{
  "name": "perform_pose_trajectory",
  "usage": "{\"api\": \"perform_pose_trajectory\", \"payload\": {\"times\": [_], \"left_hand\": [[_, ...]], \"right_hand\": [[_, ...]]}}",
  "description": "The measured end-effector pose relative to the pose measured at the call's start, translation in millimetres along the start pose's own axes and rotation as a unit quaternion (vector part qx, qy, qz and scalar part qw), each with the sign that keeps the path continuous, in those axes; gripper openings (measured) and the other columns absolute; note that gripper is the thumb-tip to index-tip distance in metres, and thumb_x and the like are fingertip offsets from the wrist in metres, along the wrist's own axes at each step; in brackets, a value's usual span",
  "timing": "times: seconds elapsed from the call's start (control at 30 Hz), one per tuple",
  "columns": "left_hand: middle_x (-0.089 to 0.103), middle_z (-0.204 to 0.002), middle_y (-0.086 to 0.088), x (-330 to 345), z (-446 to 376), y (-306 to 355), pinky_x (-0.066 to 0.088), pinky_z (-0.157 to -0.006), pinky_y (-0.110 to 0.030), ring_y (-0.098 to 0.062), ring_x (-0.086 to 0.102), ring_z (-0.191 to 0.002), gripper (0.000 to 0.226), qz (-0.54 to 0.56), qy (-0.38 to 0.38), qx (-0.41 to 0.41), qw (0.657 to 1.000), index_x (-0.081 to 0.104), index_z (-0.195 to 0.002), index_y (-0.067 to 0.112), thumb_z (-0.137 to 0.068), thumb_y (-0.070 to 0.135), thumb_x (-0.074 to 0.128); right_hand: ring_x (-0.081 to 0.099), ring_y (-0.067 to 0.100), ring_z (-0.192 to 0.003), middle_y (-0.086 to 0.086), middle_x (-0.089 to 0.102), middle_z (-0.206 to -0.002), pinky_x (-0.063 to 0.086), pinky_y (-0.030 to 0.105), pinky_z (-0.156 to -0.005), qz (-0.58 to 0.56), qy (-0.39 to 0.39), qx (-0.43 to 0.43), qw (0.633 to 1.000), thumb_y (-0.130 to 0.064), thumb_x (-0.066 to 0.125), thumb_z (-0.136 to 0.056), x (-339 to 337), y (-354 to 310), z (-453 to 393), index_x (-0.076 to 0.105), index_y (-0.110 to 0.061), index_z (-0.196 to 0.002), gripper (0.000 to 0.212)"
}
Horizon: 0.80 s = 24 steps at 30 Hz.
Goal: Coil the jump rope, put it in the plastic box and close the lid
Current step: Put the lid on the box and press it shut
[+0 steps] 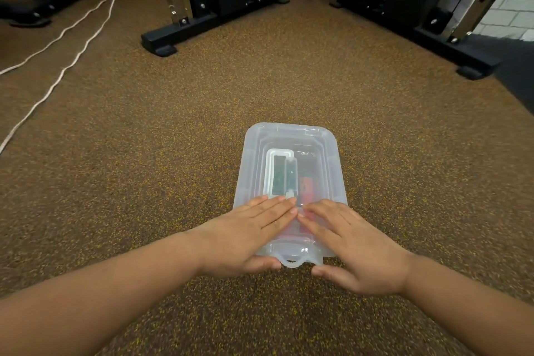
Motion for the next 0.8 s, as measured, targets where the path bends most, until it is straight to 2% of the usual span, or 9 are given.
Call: {"api": "perform_pose_trajectory", "payload": {"times": [0.13,0.37,0.43,0.5,0.57,0.7,0.8], "left_hand": [[-0.036,-0.148,0.003,0,0,0,-0.025,-0.109,-0.025,-0.007,-0.038,-0.135,0.079,-0.003,0.004,0.001,1.000,-0.027,-0.142,0.022,-0.093,0.061,0.022],[-0.034,-0.151,0.000,1,0,1,-0.022,-0.112,-0.027,-0.009,-0.034,-0.138,0.079,-0.017,-0.001,-0.004,1.000,-0.024,-0.146,0.019,-0.094,0.059,0.021],[-0.031,-0.153,0.001,1,-1,-1,-0.019,-0.114,-0.028,-0.009,-0.033,-0.139,0.076,-0.008,-0.003,-0.004,1.000,-0.023,-0.146,0.020,-0.095,0.057,0.021],[-0.027,-0.155,0.002,0,0,-2,-0.019,-0.114,-0.025,-0.008,-0.030,-0.140,0.072,0.006,-0.009,-0.002,1.000,-0.021,-0.147,0.022,-0.097,0.052,0.021],[-0.027,-0.155,0.003,-1,0,-3,-0.021,-0.111,-0.022,-0.006,-0.028,-0.140,0.071,0.020,-0.011,0.000,1.000,-0.020,-0.147,0.024,-0.097,0.052,0.023],[-0.025,-0.154,0.011,-1,-1,-7,-0.017,-0.114,-0.025,-0.003,-0.024,-0.141,0.080,0.041,0.011,0.001,0.999,-0.018,-0.147,0.030,-0.090,0.064,0.027],[-0.024,-0.154,0.014,-3,-2,-13,-0.016,-0.116,-0.026,0.000,-0.025,-0.140,0.089,0.056,0.043,-0.026,0.997,-0.016,-0.147,0.030,-0.084,0.074,0.027]], "right_hand": [[0.022,0.028,-0.143,0.013,0.028,-0.153,0.015,0.045,-0.118,0.000,-0.008,0.000,1.000,-0.062,0.035,-0.092,0,-1,1,0.017,-0.013,-0.151,0.079],[0.017,0.029,-0.145,0.014,0.023,-0.155,0.003,0.046,-0.117,0.012,-0.020,0.006,1.000,-0.060,0.032,-0.093,-2,-4,1,0.012,-0.014,-0.151,0.077],[0.020,0.029,-0.144,0.014,0.025,-0.154,0.010,0.048,-0.118,0.010,-0.017,0.005,1.000,-0.057,0.033,-0.094,-4,-3,0,0.013,-0.015,-0.151,0.074],[0.036,0.030,-0.137,0.015,0.039,-0.147,0.022,0.048,-0.115,0.029,0.002,-0.001,1.000,-0.053,0.036,-0.094,-10,-1,-1,0.024,-0.014,-0.148,0.068],[0.042,0.029,-0.133,0.013,0.044,-0.143,0.020,0.045,-0.112,0.037,0.011,-0.008,0.999,-0.053,0.037,-0.094,-13,-1,0,0.028,-0.014,-0.147,0.066],[0.041,0.021,-0.134,0.005,0.044,-0.145,0.021,0.037,-0.114,-0.013,0.004,0.001,1.000,-0.059,0.037,-0.093,-10,6,3,0.028,-0.022,-0.147,0.067],[0.033,0.012,-0.136,-0.003,0.040,-0.146,0.023,0.031,-0.116,-0.072,0.008,0.015,0.997,-0.063,0.034,-0.092,-13,10,-1,0.028,-0.029,-0.147,0.065]]}}
Point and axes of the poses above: each hand's wrist, its own z-axis away from the middle knuckle, its own x-axis out of the palm, y = z × x, the point moved 8 cm from there along -z, towards the middle knuckle
